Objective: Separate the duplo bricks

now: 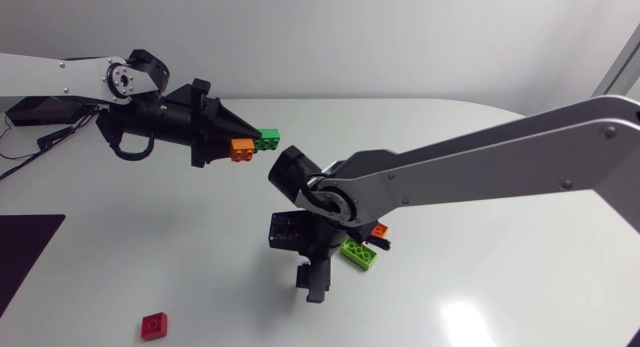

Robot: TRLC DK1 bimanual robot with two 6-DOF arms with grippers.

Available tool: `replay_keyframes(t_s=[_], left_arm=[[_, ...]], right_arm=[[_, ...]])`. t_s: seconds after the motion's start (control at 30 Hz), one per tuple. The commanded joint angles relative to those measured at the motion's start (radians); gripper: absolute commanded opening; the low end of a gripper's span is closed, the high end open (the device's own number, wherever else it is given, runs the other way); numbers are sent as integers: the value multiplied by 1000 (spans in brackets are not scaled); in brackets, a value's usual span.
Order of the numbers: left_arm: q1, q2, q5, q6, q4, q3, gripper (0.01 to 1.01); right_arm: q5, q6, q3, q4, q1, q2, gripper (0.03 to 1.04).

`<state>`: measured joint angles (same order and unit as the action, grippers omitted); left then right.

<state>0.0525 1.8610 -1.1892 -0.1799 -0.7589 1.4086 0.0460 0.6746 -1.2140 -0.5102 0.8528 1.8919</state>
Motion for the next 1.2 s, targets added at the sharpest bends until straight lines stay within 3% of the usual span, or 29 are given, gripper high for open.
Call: replay_keyframes(t_s=[0.0,0.23,0.37,0.6,0.9,1.1,1.17], left_arm=[[6,-8,0,2,-2,-22,254],[10,-13,7,-3,-5,-16,254],[18,-13,7,-9,-7,-16,254],[44,-13,5,-27,-16,-10,254],[55,-37,-3,-66,-39,-5,254],[61,-34,-26,-70,-37,-2,254],[63,-29,-27,-70,-36,-2,254]], right_arm=[[6,19,-18,-17,5,21,879],[5,-1,4,10,-14,-99,926],[-66,-10,54,118,-23,-206,926],[-354,85,229,533,28,-284,928],[-610,431,418,1201,140,-195,928],[-661,579,433,1497,143,-68,926],[-673,582,423,1512,135,-45,925]])
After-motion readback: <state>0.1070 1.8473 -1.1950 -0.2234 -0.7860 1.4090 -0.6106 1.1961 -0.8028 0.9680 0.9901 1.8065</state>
